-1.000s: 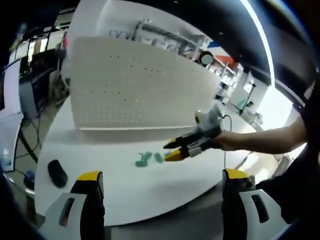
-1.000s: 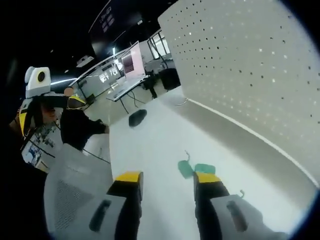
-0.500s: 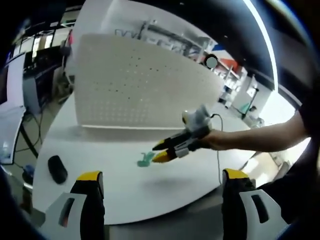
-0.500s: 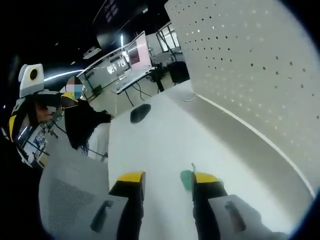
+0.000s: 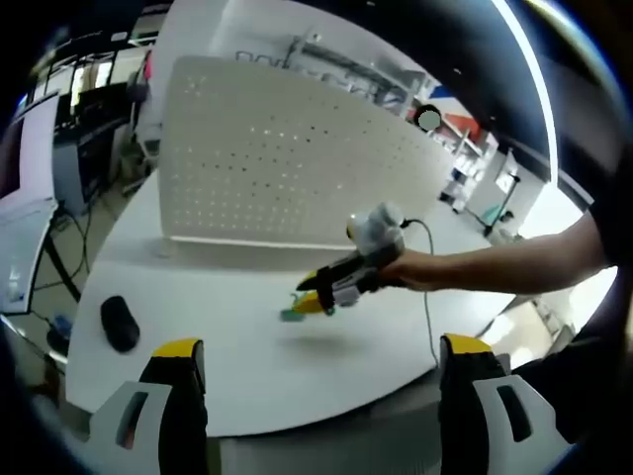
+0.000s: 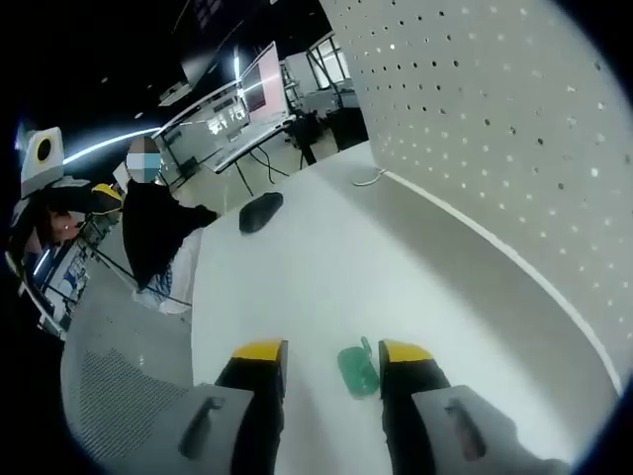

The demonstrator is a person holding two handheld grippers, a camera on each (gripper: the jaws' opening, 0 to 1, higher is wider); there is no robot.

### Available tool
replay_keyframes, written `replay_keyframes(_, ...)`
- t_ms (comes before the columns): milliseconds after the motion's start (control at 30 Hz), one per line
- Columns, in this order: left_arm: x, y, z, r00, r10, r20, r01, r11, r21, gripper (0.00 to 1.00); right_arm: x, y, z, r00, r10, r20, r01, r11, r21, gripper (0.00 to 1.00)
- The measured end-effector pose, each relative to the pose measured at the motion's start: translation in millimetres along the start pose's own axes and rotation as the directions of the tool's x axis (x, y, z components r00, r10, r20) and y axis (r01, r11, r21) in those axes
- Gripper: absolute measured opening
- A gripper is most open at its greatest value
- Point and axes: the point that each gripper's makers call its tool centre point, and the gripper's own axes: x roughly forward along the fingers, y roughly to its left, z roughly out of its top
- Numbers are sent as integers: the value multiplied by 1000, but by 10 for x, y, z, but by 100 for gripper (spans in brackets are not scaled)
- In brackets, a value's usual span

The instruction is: Insert the hook assembly into the mounting plate slot until the hook locks in place.

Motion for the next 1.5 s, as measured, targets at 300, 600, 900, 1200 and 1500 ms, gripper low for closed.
replay_keyframes(300, -36, 26, -15, 1000, 14, 15, -14, 1000, -21, 100, 170, -75, -106, 999, -11, -52, 12, 1000, 21, 24)
replay_keyframes(600, -64, 40, -64, 1000, 23, 16, -22, 999, -45, 99, 189, -191, -79, 994, -18, -108, 12, 998, -58, 10)
replay_keyframes(900, -31, 27, -97, 1000, 20, 3, -20, 999, -44, 99, 199, -225, -102, 993, -9, -121, 0, 997, -73, 1)
replay_keyframes(1200, 2, -14, -54, 1000, 11, 9, -10, 999, -32, 100, 166, -148, -65, 996, -8, -87, 2, 998, -68, 0)
replay_keyframes(1500, 1, -47, -20, 1000, 4, 17, -4, 1000, -17, 100, 14, -33, 76, 999, -15, -42, 13, 998, -62, 0)
